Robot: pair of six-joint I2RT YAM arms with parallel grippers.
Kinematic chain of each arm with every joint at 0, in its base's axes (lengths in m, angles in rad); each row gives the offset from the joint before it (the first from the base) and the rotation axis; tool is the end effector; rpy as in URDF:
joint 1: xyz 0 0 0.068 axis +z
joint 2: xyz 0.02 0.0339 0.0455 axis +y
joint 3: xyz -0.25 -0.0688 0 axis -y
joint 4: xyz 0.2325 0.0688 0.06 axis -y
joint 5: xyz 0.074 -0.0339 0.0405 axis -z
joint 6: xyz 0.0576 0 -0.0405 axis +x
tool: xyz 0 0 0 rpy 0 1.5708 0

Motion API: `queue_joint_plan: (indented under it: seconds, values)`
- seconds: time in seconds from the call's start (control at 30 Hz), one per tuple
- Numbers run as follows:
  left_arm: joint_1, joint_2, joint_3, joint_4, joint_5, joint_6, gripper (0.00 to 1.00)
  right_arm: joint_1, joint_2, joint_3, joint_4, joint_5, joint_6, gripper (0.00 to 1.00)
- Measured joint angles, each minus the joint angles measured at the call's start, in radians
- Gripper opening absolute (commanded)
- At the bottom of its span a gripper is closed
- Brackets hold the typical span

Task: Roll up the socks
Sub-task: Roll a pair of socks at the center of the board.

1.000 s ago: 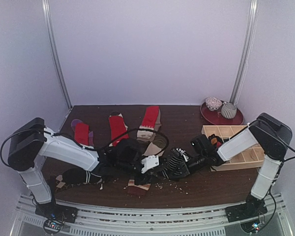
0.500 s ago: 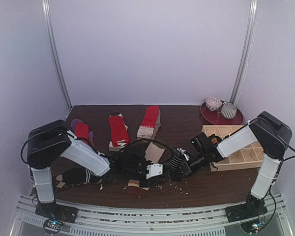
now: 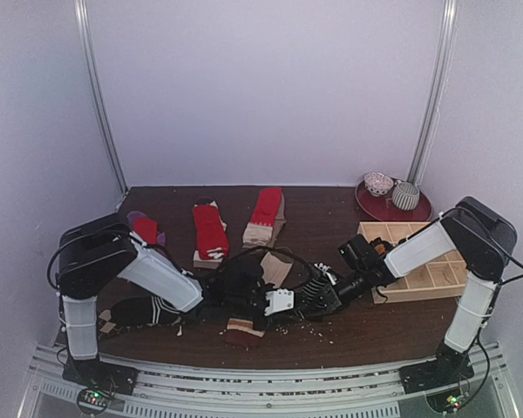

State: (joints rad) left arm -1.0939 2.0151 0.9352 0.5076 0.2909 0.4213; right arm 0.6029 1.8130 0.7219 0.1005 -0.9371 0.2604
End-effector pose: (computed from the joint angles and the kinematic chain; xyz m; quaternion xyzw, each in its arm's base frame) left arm 0.1683 -0.3617 0.0925 0.6473 0.5834 -0.2764 0.4052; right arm 0.2206 0.2082 0.0872 -0.2730 0.8204 0.4998 0.0508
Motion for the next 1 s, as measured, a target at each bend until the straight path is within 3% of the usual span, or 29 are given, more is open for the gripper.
queue_joint_plan:
  seconds: [0.43, 0.73, 0.8, 1.0]
  values:
    - [0.001, 0.084, 0.131, -0.095, 0.003, 0.026, 0.27, -0.009, 0.010, 0.000, -0.006, -0.029, -0.003, 0.06]
    - [0.001, 0.085, 0.140, -0.125, 0.008, 0.015, 0.09, -0.014, 0.009, 0.000, -0.020, -0.038, -0.003, 0.07]
    - [0.001, 0.085, 0.140, -0.127, 0.008, 0.013, 0.00, -0.014, 0.006, 0.000, -0.021, -0.038, -0.002, 0.10]
    - [0.001, 0.082, 0.152, -0.156, 0.019, -0.034, 0.00, -0.013, -0.057, -0.014, -0.049, -0.001, 0.001, 0.21]
